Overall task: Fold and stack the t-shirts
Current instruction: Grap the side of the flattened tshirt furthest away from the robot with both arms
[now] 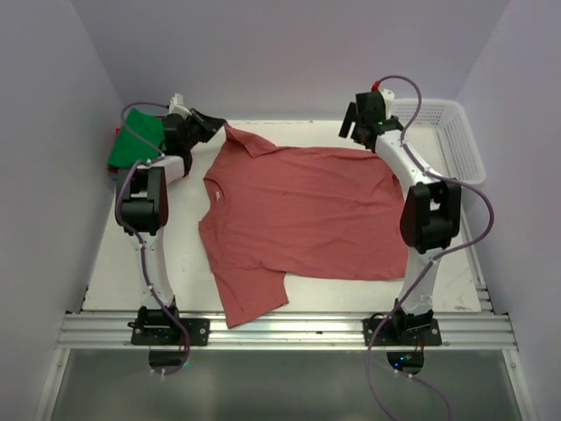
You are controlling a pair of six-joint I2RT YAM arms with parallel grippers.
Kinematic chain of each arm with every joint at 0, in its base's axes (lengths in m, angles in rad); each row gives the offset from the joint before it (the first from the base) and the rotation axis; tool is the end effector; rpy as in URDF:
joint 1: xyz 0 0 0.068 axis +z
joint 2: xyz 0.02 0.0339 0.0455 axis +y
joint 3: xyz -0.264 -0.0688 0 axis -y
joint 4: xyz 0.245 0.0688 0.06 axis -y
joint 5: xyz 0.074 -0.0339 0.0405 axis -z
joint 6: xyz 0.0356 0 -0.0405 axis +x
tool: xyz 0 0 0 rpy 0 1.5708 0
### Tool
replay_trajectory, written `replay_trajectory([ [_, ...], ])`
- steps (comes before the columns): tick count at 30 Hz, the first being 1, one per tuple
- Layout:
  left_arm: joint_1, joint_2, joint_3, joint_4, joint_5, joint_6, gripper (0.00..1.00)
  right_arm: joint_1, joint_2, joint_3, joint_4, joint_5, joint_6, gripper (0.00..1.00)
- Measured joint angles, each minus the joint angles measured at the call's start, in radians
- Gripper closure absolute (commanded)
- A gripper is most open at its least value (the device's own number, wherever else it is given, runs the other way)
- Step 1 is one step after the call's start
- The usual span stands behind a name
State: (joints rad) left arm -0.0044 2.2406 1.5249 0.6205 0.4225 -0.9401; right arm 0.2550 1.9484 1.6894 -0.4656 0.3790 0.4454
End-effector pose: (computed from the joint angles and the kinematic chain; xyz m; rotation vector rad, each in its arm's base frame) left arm 0.5141 -0.0169 0.1949 -0.4814 1.7043 -1.0508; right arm 0.4385 0.1007 0.2832 0.4031 2.1982 -0.0572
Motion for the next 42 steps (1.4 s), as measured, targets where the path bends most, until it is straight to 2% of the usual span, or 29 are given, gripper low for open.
replay_trajectory([
  [4,0.035,-0.021,-0.052,-0.003,0.004,0.012,1.00,-0.076,0.237,0.322,-0.071,0.016,-0.009,0.01],
  [7,0.067,-0.029,-0.058,-0.003,0.009,0.018,1.00,-0.085,0.449,0.606,-0.168,0.029,-0.024,0.01],
  [9,0.088,-0.034,-0.058,-0.006,0.012,0.020,1.00,-0.079,0.536,0.690,-0.212,0.024,-0.033,0.01],
  [16,0.134,-0.046,-0.057,-0.026,0.021,0.043,1.00,-0.066,0.568,0.628,-0.230,-0.030,-0.041,0.05],
  [21,0.156,-0.046,-0.057,-0.042,0.030,0.044,1.00,-0.068,0.598,0.729,-0.226,-0.032,-0.051,0.06],
  [33,0.196,-0.046,-0.040,-0.077,0.047,0.047,1.00,-0.086,0.634,0.735,-0.230,0.029,-0.047,0.14],
  [36,0.200,-0.046,-0.039,-0.078,0.047,0.046,1.00,-0.093,0.660,0.735,-0.230,0.030,-0.043,0.19],
  [38,0.201,-0.046,-0.038,-0.078,0.048,0.046,1.00,-0.098,0.678,0.735,-0.228,0.030,-0.038,0.28],
  [42,0.201,-0.046,-0.036,-0.078,0.055,0.045,1.00,-0.105,0.692,0.735,-0.208,0.028,-0.031,0.34],
])
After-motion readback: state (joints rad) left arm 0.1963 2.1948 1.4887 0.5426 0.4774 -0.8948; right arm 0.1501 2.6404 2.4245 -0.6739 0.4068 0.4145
